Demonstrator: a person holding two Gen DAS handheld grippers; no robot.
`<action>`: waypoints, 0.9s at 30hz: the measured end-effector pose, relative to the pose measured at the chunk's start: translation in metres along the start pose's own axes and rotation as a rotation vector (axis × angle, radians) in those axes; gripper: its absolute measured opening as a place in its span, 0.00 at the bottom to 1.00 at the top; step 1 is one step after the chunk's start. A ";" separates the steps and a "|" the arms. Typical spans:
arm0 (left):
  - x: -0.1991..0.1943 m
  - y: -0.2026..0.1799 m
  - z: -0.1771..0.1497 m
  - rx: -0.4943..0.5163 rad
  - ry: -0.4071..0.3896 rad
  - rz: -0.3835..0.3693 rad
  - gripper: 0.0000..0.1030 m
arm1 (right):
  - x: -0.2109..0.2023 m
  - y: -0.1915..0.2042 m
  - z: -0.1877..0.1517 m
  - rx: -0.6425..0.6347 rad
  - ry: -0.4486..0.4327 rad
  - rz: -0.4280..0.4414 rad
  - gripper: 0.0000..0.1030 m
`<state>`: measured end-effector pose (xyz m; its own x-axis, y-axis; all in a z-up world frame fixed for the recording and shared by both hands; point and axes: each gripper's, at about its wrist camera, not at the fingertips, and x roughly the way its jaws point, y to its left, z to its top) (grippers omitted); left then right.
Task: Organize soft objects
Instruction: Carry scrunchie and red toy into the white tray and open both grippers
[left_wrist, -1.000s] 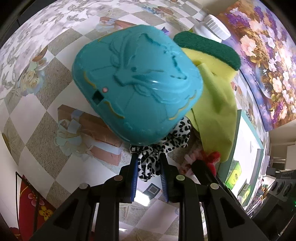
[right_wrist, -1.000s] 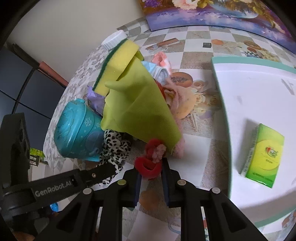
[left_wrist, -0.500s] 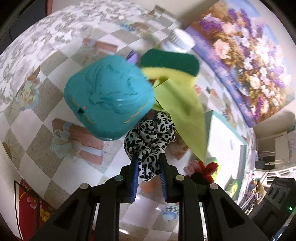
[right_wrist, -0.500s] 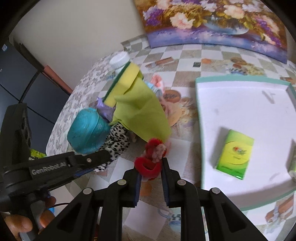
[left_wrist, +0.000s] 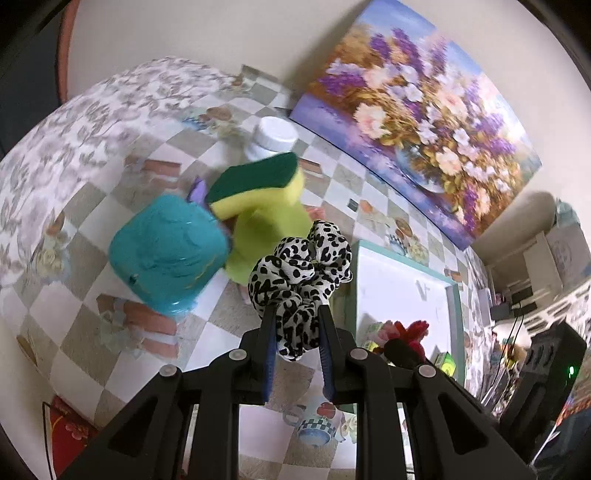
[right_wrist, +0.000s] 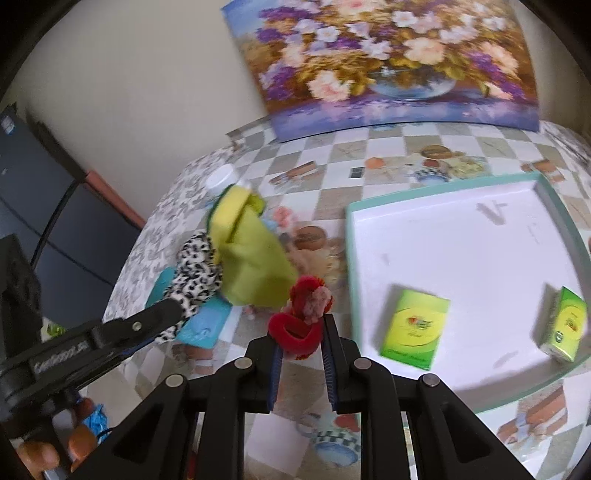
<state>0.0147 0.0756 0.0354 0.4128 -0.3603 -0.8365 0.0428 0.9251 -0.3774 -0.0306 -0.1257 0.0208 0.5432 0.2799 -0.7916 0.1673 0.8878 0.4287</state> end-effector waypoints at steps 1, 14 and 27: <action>0.002 -0.003 0.000 0.008 0.005 0.003 0.21 | -0.001 -0.006 0.002 0.012 -0.007 -0.022 0.20; 0.034 -0.088 -0.002 0.215 0.105 0.035 0.21 | -0.023 -0.104 0.022 0.245 -0.073 -0.242 0.20; 0.096 -0.162 -0.008 0.399 0.146 0.017 0.21 | -0.021 -0.165 0.027 0.370 -0.081 -0.365 0.21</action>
<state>0.0403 -0.1101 0.0132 0.2844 -0.3311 -0.8997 0.3981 0.8945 -0.2033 -0.0472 -0.2883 -0.0221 0.4544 -0.0657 -0.8884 0.6290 0.7299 0.2677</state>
